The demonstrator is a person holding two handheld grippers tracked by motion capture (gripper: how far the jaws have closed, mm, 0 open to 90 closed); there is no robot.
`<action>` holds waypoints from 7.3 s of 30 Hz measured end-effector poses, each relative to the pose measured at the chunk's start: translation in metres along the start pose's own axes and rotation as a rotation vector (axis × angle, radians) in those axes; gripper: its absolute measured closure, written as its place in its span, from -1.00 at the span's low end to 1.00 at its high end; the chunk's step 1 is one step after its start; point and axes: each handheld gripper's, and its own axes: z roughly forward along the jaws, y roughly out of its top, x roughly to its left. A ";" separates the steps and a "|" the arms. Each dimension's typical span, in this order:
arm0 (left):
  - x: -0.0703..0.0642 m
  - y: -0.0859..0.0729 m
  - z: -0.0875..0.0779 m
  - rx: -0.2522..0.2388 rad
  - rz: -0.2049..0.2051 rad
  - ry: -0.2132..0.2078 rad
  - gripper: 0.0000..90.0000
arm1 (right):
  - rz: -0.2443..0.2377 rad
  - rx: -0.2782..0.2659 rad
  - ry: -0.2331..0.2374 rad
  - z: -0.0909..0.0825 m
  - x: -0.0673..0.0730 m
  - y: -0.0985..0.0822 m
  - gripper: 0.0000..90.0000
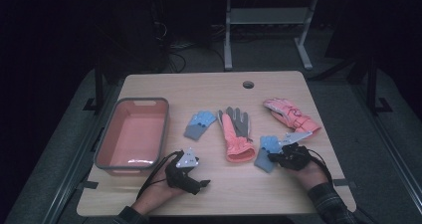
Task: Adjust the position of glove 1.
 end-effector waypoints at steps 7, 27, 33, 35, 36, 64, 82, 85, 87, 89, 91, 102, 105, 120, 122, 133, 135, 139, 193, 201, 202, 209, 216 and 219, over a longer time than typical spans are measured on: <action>0.000 0.000 0.000 0.002 -0.002 0.000 -0.73 | -0.023 0.010 0.022 -0.003 0.012 -0.003 1.00; 0.000 0.000 0.000 0.000 -0.001 -0.001 -0.72 | -0.043 -0.017 0.022 -0.010 0.017 -0.001 1.00; 0.000 0.000 -0.001 0.004 0.002 -0.002 -0.72 | -0.038 -0.043 -0.005 -0.012 0.011 0.001 1.00; 0.000 0.000 -0.001 0.007 0.002 -0.002 -0.72 | -0.034 -0.040 -0.015 -0.009 0.008 0.002 1.00; 0.000 0.000 -0.001 0.008 0.005 0.001 -0.72 | -0.037 -0.034 -0.015 -0.008 0.007 0.002 1.00; 0.000 0.000 -0.001 -0.001 0.005 0.002 -0.72 | -0.140 0.042 0.097 0.005 0.047 0.003 1.00; 0.000 0.000 0.000 -0.003 -0.002 0.004 -0.72 | -0.166 -0.014 0.146 0.003 0.062 0.016 1.00; 0.000 0.000 0.000 -0.004 -0.002 0.004 -0.72 | -0.146 -0.033 0.127 -0.003 0.055 0.014 0.98; 0.000 0.000 0.000 -0.004 -0.002 0.004 -0.72 | -0.138 -0.052 0.108 -0.006 0.049 0.012 0.88; 0.000 0.000 0.000 -0.004 -0.002 0.004 -0.72 | -0.118 -0.062 0.095 -0.009 0.045 0.011 0.80; 0.000 0.000 -0.001 -0.002 0.002 0.004 -0.72 | -0.092 -0.081 0.066 -0.012 0.039 0.007 0.60; 0.000 0.000 0.000 -0.002 0.002 0.004 -0.72 | 0.045 -0.132 -0.049 -0.028 0.002 -0.021 -0.28; 0.000 0.000 0.000 -0.003 0.002 0.004 -0.72 | 0.074 -0.131 -0.104 -0.030 -0.002 -0.030 -0.50; 0.000 0.010 0.001 0.044 -0.055 0.035 -0.64 | 0.087 -0.107 -0.160 -0.020 -0.021 -0.050 -0.72; 0.000 0.013 0.001 0.045 -0.067 0.047 -0.60 | 0.082 -0.113 -0.158 -0.020 -0.021 -0.051 -0.72; 0.010 0.032 -0.002 0.059 -0.139 0.090 0.19 | 0.084 -0.111 -0.158 -0.020 -0.021 -0.051 -0.73; 0.012 0.036 -0.001 0.053 -0.146 0.085 0.37 | 0.084 -0.111 -0.158 -0.020 -0.021 -0.051 -0.73; 0.012 0.044 0.003 0.066 -0.147 0.113 0.46 | 0.085 -0.111 -0.158 -0.020 -0.021 -0.051 -0.73; 0.122 0.081 0.051 0.110 -0.355 0.409 0.32 | 0.091 -0.110 -0.155 -0.020 -0.021 -0.051 -0.73; 0.124 0.079 0.054 0.107 -0.378 0.352 0.61 | 0.089 -0.109 -0.156 -0.020 -0.021 -0.051 -0.73; 0.124 0.079 0.055 0.108 -0.376 0.352 0.68 | 0.090 -0.109 -0.155 -0.020 -0.021 -0.051 -0.73; 0.126 0.079 0.055 0.121 -0.382 0.332 0.92 | 0.090 -0.109 -0.155 -0.020 -0.021 -0.051 -0.73; 0.123 0.082 0.048 0.106 -0.400 0.296 0.95 | 0.090 -0.110 -0.155 -0.020 -0.021 -0.051 -0.73; 0.120 0.084 0.043 0.100 -0.393 0.291 0.95 | 0.090 -0.110 -0.155 -0.020 -0.021 -0.051 -0.73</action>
